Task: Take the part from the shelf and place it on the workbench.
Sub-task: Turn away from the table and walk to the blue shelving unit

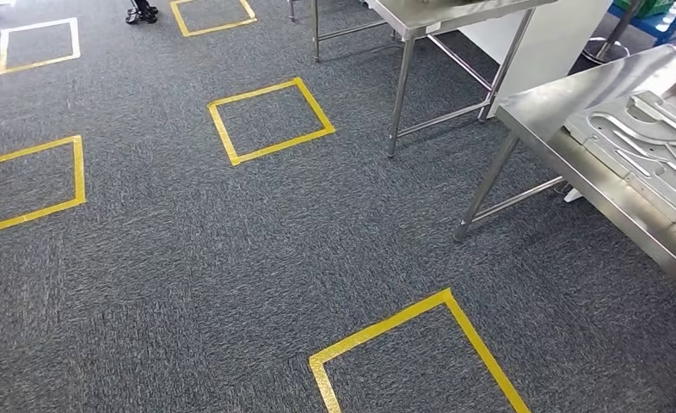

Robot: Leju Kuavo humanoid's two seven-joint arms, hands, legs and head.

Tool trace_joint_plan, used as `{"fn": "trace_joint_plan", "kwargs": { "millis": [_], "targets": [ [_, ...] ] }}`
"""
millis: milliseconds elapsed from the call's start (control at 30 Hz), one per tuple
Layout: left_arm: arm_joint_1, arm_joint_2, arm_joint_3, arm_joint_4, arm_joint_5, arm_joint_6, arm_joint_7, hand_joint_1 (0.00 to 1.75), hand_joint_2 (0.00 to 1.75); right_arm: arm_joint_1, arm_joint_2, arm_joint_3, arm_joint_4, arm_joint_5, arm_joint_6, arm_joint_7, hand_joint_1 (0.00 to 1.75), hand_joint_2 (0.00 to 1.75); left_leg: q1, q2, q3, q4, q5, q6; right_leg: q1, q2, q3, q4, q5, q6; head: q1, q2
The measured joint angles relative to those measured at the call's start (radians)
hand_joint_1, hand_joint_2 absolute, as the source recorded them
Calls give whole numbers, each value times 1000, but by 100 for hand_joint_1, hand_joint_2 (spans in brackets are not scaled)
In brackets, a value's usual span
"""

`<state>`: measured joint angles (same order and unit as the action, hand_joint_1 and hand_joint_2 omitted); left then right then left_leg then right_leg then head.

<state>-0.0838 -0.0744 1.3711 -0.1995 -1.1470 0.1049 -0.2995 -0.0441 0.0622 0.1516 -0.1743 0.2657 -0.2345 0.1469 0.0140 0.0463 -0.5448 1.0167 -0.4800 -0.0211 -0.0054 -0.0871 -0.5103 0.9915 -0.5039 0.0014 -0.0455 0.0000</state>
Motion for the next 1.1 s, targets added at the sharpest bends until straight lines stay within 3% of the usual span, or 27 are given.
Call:
{"fn": "trace_joint_plan", "kwargs": {
  "millis": [100, 167, 233, 300, 333, 367, 400, 467, 533, 600, 633, 700, 767, 833, 867, 900, 933, 1000, 1033, 1100],
  "targets": [
    [4, 3, -7, 0, -5, -9, 1, 0, 0, -3, 0, -7, 0, -2, -1, 4, 0, 0, -5, -18, 0, -12, 3, 21, 0, -17, 3, 3, -4, 15, 0, 0],
    [5, 4, -12, 0, -8, -11, 3, 0, 0, -4, 0, -10, 0, -3, -3, 6, 0, 0, -4, -34, -2, -17, 10, 34, -5, 11, -9, 36, -32, 24, 0, 0],
    [3, 4, -18, 0, -11, -13, 3, 0, 0, -1, 0, -14, 0, -3, -4, 8, 0, 0, -4, -50, -6, -19, 15, 42, -8, 58, -58, 144, -98, 28, 0, 0],
    [0, 5, -22, 0, -14, -17, 5, 0, 0, 2, 0, -17, 0, -3, -4, 10, 0, 0, -8, -70, -10, -18, 18, 46, -7, 78, -120, 269, -147, 27, 0, 0],
    [0, 6, -23, 0, -16, -19, 6, 0, 0, 3, 0, -18, 0, -4, -4, 12, 0, 0, -11, -82, -11, -18, 18, 47, -7, 82, -135, 295, -146, 24, 0, 0],
    [1, 6, -25, 0, -18, -22, 7, 0, 0, 4, 0, -19, 0, -6, -4, 14, 0, 0, -13, -94, -10, -17, 19, 47, -6, 85, -130, 280, -123, 20, 0, 0],
    [1, 6, -26, 0, -20, -25, 8, 0, 0, 5, 0, -20, 0, -8, -4, 16, 0, 0, -15, -106, -9, -16, 19, 47, -5, 91, -108, 229, -86, 14, 0, 0],
    [0, 6, -29, 0, -24, -27, 10, 0, 0, 7, -2, -21, 1, -13, -4, 19, 0, 0, -16, -129, -9, -14, 19, 45, -1, 132, -48, 91, -16, -2, 0, 0],
    [-2, 5, -33, 0, -25, -27, 13, 0, 0, 8, -4, -23, 2, -15, -4, 21, 0, 0, -13, -149, -15, -13, 22, 37, 3, 162, -20, 20, 4, -11, 0, 0],
    [-1, 5, -36, 0, -25, -26, 15, 0, 0, 5, -4, -23, 3, -16, -4, 23, 0, 0, -10, -170, -22, -15, 28, 23, 5, 150, -16, 9, 5, -15, 0, 0],
    [0, 5, -37, 0, -26, -26, 16, 0, 0, 3, -4, -23, 3, -16, -4, 26, 0, 0, -11, -166, -24, -12, 26, 18, 3, 138, -12, 1, 9, -19, 0, 0],
    [0, 6, -39, 0, -28, -25, 18, 0, 0, 5, -2, -24, 3, -17, -4, 33, 0, 0, -14, -123, -47, 39, -8, 11, 0, 110, -4, -16, 17, -29, 0, 0],
    [-3, 6, -43, 0, -31, -25, 18, 0, 0, 10, -1, -25, 4, -19, -4, 38, 0, 0, -10, -73, -102, 159, -74, 4, 3, 81, -1, -20, 17, -35, 0, 0],
    [-4, 6, -46, 0, -34, -26, 18, 0, 0, 12, -1, -27, 4, -20, -5, 39, 0, 0, -3, -59, -145, 255, -108, -4, 6, 54, -2, -17, 15, -36, 0, 0],
    [-2, 7, -46, 0, -35, -26, 18, 0, 0, 12, -1, -29, 5, -20, -5, 39, 0, 0, 0, -55, -141, 253, -97, -8, 5, 42, -2, -16, 14, -34, 0, 0],
    [-1, 7, -46, 0, -35, -26, 17, 0, 0, 12, 0, -30, 5, -20, -5, 39, 0, 0, 3, -48, -115, 209, -70, -11, 4, 31, -2, -13, 12, -31, 0, 0],
    [-1, 7, -46, 0, -35, -26, 16, 0, 0, 11, 0, -31, 5, -19, -5, 38, 0, 0, 6, -32, -76, 139, -36, -14, 3, 21, -1, -9, 8, -27, 0, 0],
    [-3, 8, -47, 0, -35, -26, 14, 0, 0, 11, 0, -34, 5, -18, -5, 37, 0, 0, 3, 2, -12, 21, 3, -10, 6, 3, -1, 1, -1, -16, 0, 0],
    [-4, 8, -47, 0, -35, -26, 14, 0, 0, 11, 0, -36, 5, -18, -5, 36, 0, 0, 0, 10, 0, -4, 7, -5, 7, -5, -1, 5, -4, -11, 0, 0],
    [-2, 8, -48, 0, -34, -25, 13, 0, 0, 8, 1, -38, 5, -17, -6, 34, 0, 0, -4, -4, -3, -10, 8, 9, 8, -19, 2, 6, -4, -1, 0, 0]
  ]
}}
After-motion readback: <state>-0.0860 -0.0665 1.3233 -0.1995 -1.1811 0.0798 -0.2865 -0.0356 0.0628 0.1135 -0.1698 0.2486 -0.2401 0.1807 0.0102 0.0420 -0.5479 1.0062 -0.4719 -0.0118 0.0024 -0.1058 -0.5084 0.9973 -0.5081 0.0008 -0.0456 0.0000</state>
